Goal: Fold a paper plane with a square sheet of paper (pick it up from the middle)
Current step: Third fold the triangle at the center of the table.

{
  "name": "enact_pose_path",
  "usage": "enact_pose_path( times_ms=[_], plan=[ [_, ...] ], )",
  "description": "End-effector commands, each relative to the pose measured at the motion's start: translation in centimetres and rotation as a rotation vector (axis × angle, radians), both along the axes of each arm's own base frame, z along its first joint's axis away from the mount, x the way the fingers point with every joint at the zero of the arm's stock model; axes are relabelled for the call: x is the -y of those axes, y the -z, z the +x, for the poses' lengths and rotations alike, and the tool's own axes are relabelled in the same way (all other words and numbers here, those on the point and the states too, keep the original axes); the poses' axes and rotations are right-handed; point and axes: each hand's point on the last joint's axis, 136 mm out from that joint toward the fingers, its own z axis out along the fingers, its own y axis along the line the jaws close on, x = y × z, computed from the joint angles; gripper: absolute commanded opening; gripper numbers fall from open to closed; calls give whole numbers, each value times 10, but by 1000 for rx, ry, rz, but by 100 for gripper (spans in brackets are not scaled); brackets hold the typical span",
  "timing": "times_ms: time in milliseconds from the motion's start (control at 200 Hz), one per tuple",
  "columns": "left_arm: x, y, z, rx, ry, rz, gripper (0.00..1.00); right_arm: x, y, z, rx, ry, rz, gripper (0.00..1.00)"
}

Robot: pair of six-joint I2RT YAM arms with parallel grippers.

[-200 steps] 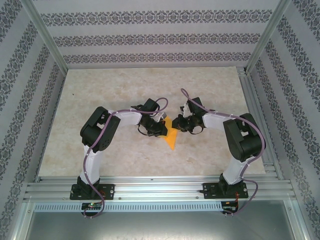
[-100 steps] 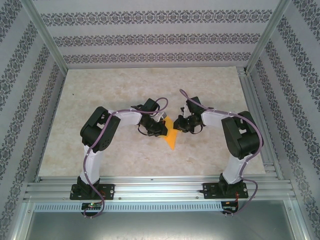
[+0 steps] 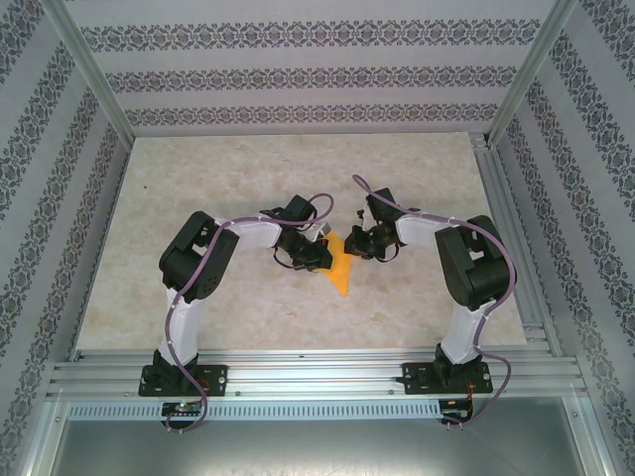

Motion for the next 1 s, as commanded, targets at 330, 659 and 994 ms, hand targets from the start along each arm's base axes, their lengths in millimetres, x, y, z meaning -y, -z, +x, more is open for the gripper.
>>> enact_pose_path(
  times_ms=[330,659,994],
  plan=[
    [-10,15,-8,-20,11,72,6,-12,-52,-3,105,-24,84,16],
    [-9,14,-8,-20,12,70,6,-14,-12,-1,40,-13,71,16],
    [-10,15,-8,-19,10,73,6,0,-4,-9,17,-48,-9,17]
  ],
)
